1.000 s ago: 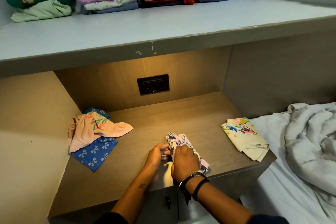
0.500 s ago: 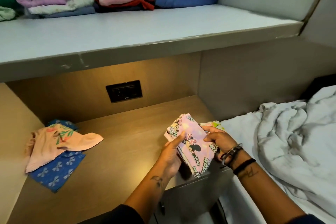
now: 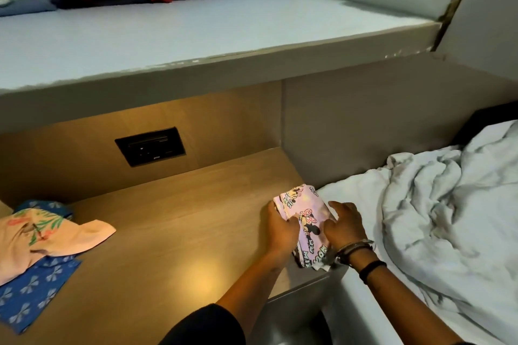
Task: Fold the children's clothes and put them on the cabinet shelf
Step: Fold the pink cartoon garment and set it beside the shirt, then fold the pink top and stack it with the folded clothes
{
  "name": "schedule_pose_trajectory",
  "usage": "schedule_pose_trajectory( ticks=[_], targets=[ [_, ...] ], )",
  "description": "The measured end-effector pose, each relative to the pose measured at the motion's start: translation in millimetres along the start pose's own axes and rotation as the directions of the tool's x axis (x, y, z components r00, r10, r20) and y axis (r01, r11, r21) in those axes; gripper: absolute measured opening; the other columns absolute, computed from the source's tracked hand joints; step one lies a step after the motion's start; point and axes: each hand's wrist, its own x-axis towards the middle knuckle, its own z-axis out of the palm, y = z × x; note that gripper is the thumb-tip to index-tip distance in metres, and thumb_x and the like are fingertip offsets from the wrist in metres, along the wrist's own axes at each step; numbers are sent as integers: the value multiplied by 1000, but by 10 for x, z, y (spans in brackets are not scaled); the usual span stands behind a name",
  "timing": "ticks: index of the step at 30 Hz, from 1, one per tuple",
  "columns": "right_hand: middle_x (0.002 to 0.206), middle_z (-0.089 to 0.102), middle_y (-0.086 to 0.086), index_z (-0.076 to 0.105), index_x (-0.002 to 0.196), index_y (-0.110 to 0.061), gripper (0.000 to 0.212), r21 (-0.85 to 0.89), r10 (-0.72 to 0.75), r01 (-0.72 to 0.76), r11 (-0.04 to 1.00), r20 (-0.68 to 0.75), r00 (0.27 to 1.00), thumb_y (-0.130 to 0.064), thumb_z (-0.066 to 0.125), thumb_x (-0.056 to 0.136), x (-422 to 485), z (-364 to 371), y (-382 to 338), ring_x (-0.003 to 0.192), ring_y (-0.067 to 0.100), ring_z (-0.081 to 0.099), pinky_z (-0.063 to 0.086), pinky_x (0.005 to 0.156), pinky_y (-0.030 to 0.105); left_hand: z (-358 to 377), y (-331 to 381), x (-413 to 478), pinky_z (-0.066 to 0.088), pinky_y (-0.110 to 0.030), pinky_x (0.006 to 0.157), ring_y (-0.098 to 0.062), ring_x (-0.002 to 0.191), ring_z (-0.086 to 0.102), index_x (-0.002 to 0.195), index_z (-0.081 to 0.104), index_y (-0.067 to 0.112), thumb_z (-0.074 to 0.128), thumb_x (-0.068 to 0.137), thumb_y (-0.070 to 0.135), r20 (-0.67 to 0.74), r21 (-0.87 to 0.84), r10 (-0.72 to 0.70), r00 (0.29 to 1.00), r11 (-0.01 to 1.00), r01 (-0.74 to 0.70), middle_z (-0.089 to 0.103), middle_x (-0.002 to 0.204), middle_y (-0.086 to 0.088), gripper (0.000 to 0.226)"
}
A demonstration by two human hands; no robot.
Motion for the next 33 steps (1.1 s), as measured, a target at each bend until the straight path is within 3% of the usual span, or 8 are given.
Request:
schedule_pose_trajectory(
  ticks=[3,7,14,19,22,27,30,33],
  targets=[
    [146,42,16,53,131,-16,52,-405,-327,268,874,-83,942,-26,58,81,-25,88,50,124,38,46,44,97,48,-26,-89,-22,34,-46,113,-29,143,30,152,20,21,71,82,14,-74,624,377,923,739,-252,28,157,-9,87],
    [163,11,3,20,151,-27,61,-562,-392,443,698,218,894,-42,26,93,-50,308,159,149,26,11,10,119,49,-124,-235,165,3,-50,119,-27,151,9,150,29,31,48,94,25,419,811,425,803,222,-541,19,164,-3,59],
    [164,-6,1,0,153,-26,61,-643,-256,417,642,333,907,-47,17,98,-92,284,166,150,23,-6,-3,119,48,-370,-298,229,-5,-48,120,-22,152,3,154,21,30,21,101,48,562,739,316,764,223,-636,13,165,3,56],
    [162,18,5,30,147,-29,63,-664,-331,427,614,274,903,-53,23,89,-338,171,-316,147,29,17,12,116,55,-1161,-231,-26,-2,-44,122,-15,151,7,150,32,26,37,98,51,395,684,415,820,463,-564,18,164,1,59],
    [136,57,13,62,123,-18,50,-535,-593,593,602,198,781,-47,45,87,-561,491,-928,128,37,49,38,105,59,-2247,-394,-174,12,-43,122,-18,146,28,134,55,22,47,93,41,135,740,537,833,505,-445,40,155,-3,46],
    [150,42,2,51,132,-25,49,-373,-683,832,410,479,552,-48,51,88,-942,1681,-2297,139,23,35,26,112,41,-4161,-433,-198,19,-39,118,-28,142,35,141,48,12,53,91,18,-294,884,489,821,465,39,42,152,-11,51],
    [141,50,6,55,126,-21,46,-269,-740,909,319,528,416,-46,49,88,-1193,2498,-3029,129,27,44,34,104,39,-4984,-442,-169,18,-41,118,-29,144,26,151,28,15,59,90,26,-373,906,334,866,330,263,28,158,-10,69],
    [134,54,6,55,123,-19,44,-291,-703,916,276,589,399,-38,55,84,-1354,3137,-3478,124,29,46,37,98,39,-5477,-596,-222,34,-40,111,-30,133,40,146,34,16,58,92,30,-275,959,324,905,158,235,38,150,-12,61]
  ],
)
